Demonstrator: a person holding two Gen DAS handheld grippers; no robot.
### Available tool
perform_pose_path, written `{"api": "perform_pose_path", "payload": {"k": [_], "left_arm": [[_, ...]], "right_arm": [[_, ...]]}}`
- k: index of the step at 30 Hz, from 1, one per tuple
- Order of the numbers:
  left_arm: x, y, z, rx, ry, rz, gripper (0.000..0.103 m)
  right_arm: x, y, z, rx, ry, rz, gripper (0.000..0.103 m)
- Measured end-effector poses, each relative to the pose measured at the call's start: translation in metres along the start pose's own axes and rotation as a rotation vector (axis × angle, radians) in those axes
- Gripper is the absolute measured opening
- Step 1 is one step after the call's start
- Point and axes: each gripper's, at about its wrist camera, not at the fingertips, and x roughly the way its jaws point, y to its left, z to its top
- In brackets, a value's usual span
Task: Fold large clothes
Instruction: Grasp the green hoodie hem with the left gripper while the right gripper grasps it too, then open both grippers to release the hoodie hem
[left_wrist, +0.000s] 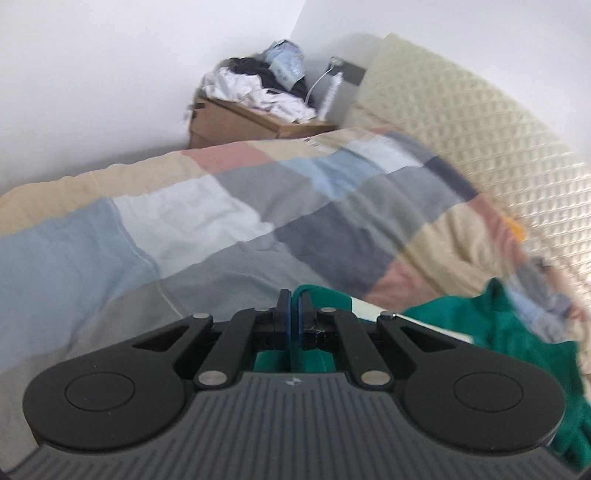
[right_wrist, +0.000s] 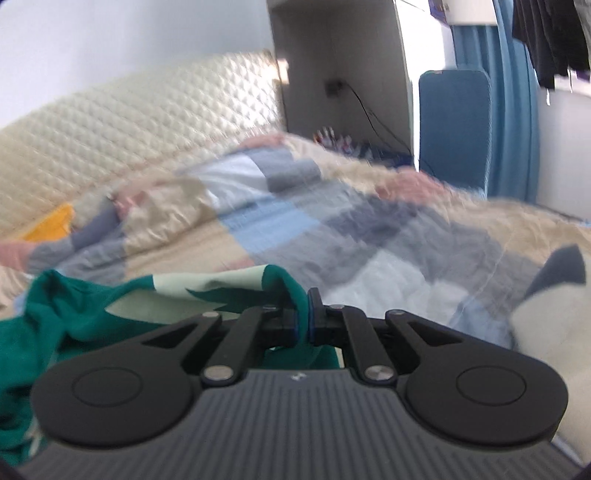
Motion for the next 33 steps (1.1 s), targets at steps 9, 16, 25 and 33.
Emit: {"api": "perform_pose_path", "payload": {"k": [9, 16, 25, 33], "left_arm": [[0.043, 0.013, -0.021, 0.058, 0.063, 0.069, 0.004], [0.037, -0.002, -0.027, 0.089, 0.066, 0.077, 0.017], [-0.028, -0.021, -0.024, 0.084, -0.001, -0.086, 0.061], [-0.068, -0.075, -0.06, 0.199, 0.063, -0.322, 0.061]], "right_arm": [[0.054, -0.016, -0.026, -0.016, 0.125, -0.076, 0.008], [0.059, -0.025, -0.032, 0.045, 0.153, -0.042, 0.01], [0.005, -0.006, -0.009, -0.03, -0.017, 0.09, 0.057], [-0.057, 0.058, -0.007, -0.167, -0.09, 0.338, 0.057]]}}
